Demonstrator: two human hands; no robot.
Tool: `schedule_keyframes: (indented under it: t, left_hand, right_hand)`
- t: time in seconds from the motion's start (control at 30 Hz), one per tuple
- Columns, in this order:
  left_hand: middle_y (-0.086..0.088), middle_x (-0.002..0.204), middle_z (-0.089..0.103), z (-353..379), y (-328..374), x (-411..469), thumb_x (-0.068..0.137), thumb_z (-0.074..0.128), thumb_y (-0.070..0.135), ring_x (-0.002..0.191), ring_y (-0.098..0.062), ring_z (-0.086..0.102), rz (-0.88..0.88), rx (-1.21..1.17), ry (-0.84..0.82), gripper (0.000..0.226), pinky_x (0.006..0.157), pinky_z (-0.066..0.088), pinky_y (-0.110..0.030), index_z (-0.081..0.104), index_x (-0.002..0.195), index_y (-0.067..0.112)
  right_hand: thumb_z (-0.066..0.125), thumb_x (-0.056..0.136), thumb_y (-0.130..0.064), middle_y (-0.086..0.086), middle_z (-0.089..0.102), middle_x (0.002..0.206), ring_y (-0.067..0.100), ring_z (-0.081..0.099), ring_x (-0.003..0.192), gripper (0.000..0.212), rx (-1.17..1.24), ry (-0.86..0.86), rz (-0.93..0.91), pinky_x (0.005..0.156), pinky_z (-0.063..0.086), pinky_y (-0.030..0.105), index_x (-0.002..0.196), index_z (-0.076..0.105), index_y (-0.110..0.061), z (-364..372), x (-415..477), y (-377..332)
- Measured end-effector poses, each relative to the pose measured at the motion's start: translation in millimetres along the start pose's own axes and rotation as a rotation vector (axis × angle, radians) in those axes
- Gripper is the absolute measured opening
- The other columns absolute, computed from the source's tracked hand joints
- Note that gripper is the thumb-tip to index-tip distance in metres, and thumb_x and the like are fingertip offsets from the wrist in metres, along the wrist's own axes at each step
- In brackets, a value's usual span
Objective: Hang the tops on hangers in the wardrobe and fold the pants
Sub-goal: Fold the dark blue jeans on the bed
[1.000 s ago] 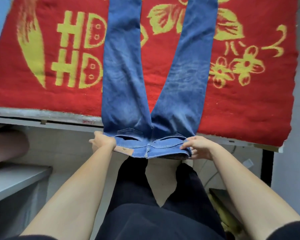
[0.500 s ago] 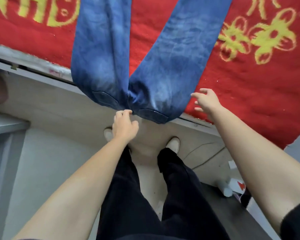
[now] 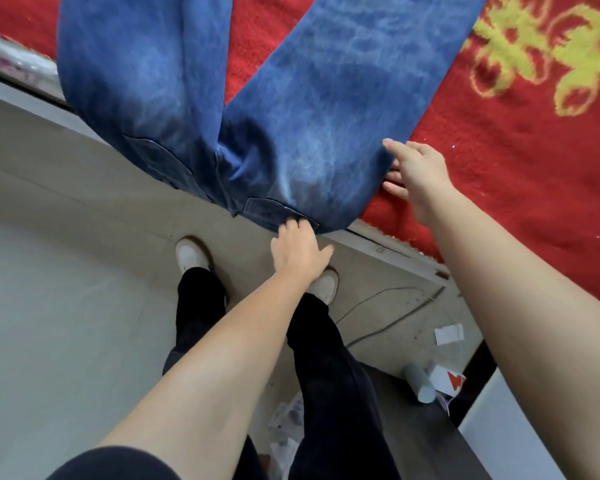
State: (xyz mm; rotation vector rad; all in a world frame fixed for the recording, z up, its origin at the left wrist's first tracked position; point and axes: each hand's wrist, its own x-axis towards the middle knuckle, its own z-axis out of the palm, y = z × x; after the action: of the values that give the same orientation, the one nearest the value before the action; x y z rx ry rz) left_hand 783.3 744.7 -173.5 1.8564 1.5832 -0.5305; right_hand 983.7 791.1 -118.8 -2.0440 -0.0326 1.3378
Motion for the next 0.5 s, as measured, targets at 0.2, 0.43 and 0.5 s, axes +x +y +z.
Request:
schedule_keyframes:
  t: [0.2, 0.43, 0.5]
  left_hand:
    - [-0.011, 0.107, 0.063, 16.9, 23.9, 14.3, 0.09, 0.058, 0.029, 0.105, -0.032, 0.055, -0.101, -0.168, 0.166, 0.023, 0.074, 0.037, -0.038, 0.064, 0.101, 0.009]
    - [-0.008, 0.09, 0.061, -13.0, -24.1, -28.0, 0.084, 0.056, 0.022, 0.089, -0.032, 0.056, -0.005, -0.234, 0.191, 0.014, 0.071, 0.039, -0.039, 0.048, 0.09, 0.012]
    - [-0.005, 0.084, 0.058, -40.4, -42.5, -29.9, 0.085, 0.053, 0.017, 0.083, -0.032, 0.054, 0.014, -0.265, 0.21, 0.01, 0.067, 0.038, -0.039, 0.044, 0.087, 0.015]
  right_hand:
    - [0.065, 0.094, -0.037, -0.01, 0.071, 0.091, 0.007, 0.067, 0.068, 0.029, 0.009, -0.035, -0.125, 0.068, 0.058, 0.027, 0.119, 0.059, -0.025, -1.2, 11.6, -0.1]
    - [0.047, 0.103, -0.018, -0.005, 0.065, 0.086, 0.001, 0.059, 0.058, 0.019, -0.045, 0.037, -0.278, 0.051, 0.05, 0.022, 0.113, 0.063, -0.022, 15.5, -14.3, -14.7]
    - [0.045, 0.104, -0.015, 0.0, 0.067, 0.091, 0.008, 0.063, 0.068, 0.021, 0.021, 0.038, -0.329, 0.054, 0.052, 0.023, 0.111, 0.063, -0.022, 30.5, -28.0, -32.5]
